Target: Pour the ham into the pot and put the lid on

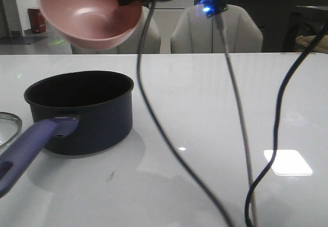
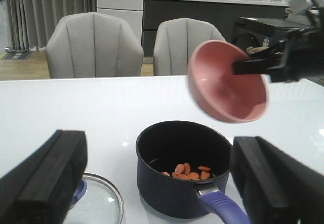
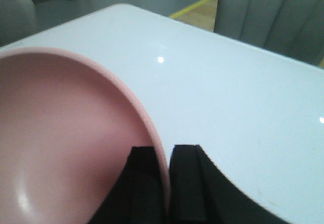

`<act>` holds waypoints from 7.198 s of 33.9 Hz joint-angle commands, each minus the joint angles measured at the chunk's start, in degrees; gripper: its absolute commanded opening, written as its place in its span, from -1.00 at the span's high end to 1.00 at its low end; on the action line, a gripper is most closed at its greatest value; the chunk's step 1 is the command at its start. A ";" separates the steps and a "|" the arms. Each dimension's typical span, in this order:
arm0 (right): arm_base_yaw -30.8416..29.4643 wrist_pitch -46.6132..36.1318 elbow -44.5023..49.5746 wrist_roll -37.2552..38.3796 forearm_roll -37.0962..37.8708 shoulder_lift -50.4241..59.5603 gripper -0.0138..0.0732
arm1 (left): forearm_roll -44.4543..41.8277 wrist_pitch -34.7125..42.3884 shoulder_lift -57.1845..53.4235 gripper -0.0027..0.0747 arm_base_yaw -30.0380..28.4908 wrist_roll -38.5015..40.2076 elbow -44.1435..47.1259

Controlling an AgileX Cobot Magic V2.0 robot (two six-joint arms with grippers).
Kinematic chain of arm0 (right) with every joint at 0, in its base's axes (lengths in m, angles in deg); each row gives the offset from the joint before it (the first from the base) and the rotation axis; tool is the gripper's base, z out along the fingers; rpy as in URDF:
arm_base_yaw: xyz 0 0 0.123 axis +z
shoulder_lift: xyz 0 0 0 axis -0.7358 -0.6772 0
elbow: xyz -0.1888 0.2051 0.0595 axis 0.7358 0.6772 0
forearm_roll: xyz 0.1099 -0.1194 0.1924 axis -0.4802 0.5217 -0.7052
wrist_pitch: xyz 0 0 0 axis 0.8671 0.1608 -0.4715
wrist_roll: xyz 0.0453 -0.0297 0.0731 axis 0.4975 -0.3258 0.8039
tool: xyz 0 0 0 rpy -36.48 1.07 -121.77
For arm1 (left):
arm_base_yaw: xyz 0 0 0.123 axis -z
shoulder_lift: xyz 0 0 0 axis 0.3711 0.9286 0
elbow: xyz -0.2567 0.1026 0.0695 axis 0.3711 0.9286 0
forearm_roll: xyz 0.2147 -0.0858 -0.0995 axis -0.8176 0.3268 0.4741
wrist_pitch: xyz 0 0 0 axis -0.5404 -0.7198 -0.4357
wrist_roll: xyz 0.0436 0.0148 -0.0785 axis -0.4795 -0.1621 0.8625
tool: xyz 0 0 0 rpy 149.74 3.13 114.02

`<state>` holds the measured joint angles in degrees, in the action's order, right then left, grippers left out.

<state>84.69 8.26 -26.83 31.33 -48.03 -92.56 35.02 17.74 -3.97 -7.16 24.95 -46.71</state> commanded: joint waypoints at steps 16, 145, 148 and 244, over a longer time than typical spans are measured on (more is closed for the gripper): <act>-21.22 37.18 0.85 1.66 -3.35 7.07 0.37 | 0.61 4.58 0.66 -0.67 0.22 0.11 -1.51; -20.86 8.85 59.32 -1.76 -4.11 88.87 0.29 | 2.08 -20.47 76.24 -0.87 -16.64 3.16 -41.37; -20.86 8.85 59.32 -1.76 -4.11 88.87 0.29 | -0.24 -23.68 81.16 -0.87 -16.64 3.16 -45.49; -20.86 8.85 59.32 -1.76 -4.11 88.87 0.29 | -0.43 -48.83 106.16 0.26 6.50 -1.36 -88.58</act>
<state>63.90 22.10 34.17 30.23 -51.83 -3.19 34.23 -30.08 105.34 -1.77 23.72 -133.77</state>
